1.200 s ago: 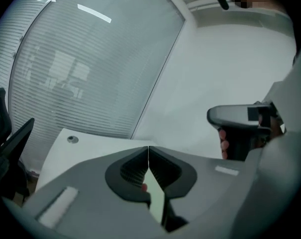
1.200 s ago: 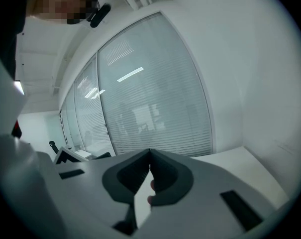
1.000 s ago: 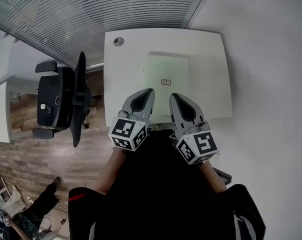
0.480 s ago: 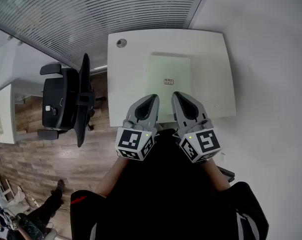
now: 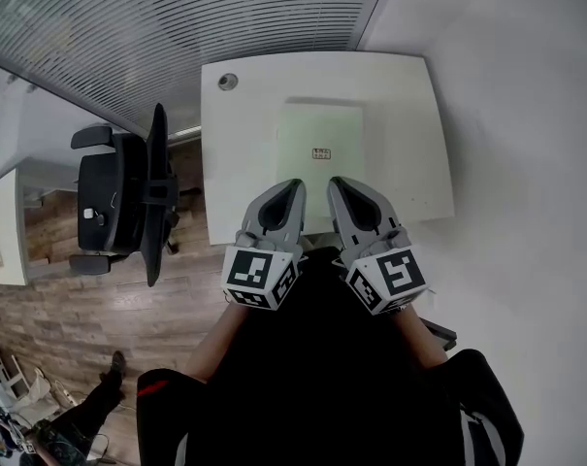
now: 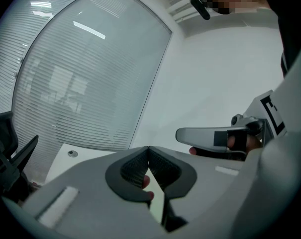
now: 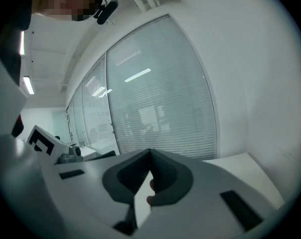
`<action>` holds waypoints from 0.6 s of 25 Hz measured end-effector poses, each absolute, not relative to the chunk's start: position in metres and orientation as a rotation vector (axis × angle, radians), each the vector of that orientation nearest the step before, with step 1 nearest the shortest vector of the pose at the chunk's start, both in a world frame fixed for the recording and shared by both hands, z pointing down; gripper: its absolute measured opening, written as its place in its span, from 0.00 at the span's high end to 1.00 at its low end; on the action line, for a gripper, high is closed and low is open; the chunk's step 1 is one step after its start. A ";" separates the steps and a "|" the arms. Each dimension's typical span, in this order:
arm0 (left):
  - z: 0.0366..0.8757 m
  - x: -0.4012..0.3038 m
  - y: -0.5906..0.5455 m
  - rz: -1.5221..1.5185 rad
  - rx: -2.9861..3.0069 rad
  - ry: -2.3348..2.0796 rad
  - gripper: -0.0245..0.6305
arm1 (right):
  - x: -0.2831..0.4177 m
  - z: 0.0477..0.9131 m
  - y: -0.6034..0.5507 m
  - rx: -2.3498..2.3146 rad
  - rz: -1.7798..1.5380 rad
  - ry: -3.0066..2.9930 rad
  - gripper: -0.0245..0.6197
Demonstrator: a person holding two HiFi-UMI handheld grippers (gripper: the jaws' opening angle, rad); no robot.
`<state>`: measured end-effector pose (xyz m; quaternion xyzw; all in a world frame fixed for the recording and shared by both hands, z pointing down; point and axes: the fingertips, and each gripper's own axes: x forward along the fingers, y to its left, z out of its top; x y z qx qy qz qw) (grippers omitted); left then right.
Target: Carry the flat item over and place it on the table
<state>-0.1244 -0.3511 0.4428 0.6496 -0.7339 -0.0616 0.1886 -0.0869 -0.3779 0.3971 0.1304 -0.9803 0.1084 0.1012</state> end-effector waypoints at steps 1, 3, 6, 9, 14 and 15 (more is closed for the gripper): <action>0.443 -0.125 -0.350 -0.178 1.823 -2.067 0.95 | -0.087 0.398 -0.377 0.380 0.320 -2.895 0.96; 0.443 -0.126 -0.348 -0.185 1.815 -2.073 0.95 | -0.088 0.398 -0.375 0.370 0.314 -2.893 0.96; 0.444 -0.128 -0.346 -0.190 1.800 -2.082 0.95 | -0.090 0.397 -0.374 0.360 0.309 -2.891 0.96; 0.442 -0.130 -0.344 -0.188 1.794 -2.098 0.95 | -0.090 0.398 -0.372 0.353 0.310 -2.889 0.96; 0.441 -0.128 -0.345 -0.173 1.803 -2.104 0.95 | -0.090 0.398 -0.374 0.352 0.311 -2.890 0.96; 0.441 -0.128 -0.345 -0.172 1.805 -2.103 0.95 | -0.090 0.398 -0.374 0.353 0.310 -2.889 0.96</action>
